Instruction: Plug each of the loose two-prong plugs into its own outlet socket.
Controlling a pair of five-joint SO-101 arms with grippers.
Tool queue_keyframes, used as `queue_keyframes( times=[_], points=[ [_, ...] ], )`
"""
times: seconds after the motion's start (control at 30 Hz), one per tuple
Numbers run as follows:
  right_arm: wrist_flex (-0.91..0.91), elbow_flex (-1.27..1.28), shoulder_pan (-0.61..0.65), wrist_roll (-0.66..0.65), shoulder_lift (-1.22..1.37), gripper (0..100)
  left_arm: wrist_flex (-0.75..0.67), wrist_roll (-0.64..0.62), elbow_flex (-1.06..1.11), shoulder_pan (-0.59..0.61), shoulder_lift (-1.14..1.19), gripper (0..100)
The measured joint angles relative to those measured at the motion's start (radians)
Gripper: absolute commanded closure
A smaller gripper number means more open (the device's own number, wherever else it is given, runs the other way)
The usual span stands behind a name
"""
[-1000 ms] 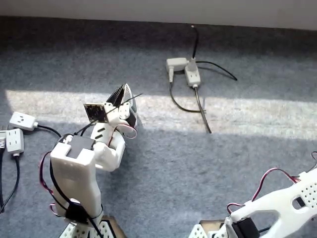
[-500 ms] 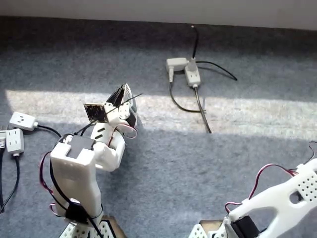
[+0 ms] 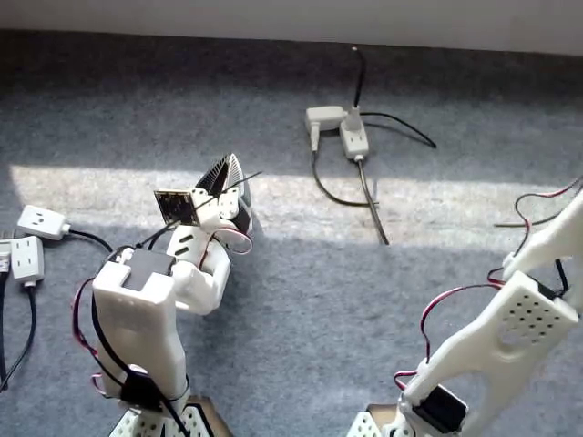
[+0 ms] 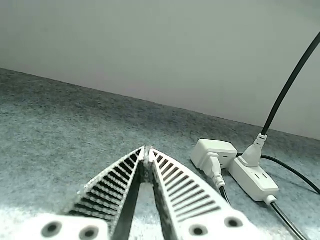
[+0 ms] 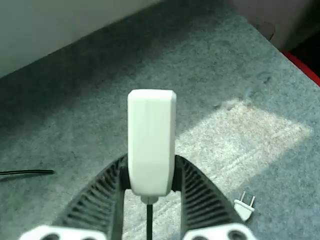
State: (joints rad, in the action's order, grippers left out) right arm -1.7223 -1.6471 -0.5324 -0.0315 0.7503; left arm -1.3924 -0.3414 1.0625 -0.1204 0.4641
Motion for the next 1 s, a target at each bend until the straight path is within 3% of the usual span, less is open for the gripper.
queue_keyframes(
  times=[0.13, 0.37, 0.5, 0.63, 0.77, 1.0],
  points=[
    [0.000, 0.138, 0.149, 0.017, -0.086, 99.2, 0.000, 0.000, 0.000, 0.000, 0.000, 99],
    [-0.003, 0.709, 0.417, 0.028, -0.348, 99.2, 0.000, 0.000, 0.000, 0.000, 0.000, 99],
    [-0.003, 0.954, 0.542, 0.121, -0.526, 99.2, 0.000, 0.000, 0.000, 0.000, 0.000, 99],
    [-0.003, 1.145, 0.621, 0.209, -0.669, 99.2, 0.000, 0.000, 0.000, 0.000, 0.000, 99],
    [0.018, 1.364, 0.660, 0.215, -0.735, 99.2, 0.000, 0.000, 0.000, 0.000, 0.000, 99],
    [0.166, 1.835, 0.658, 0.107, -0.838, 99.2, 0.000, 0.000, 0.000, 0.000, 0.000, 99]
  ],
)
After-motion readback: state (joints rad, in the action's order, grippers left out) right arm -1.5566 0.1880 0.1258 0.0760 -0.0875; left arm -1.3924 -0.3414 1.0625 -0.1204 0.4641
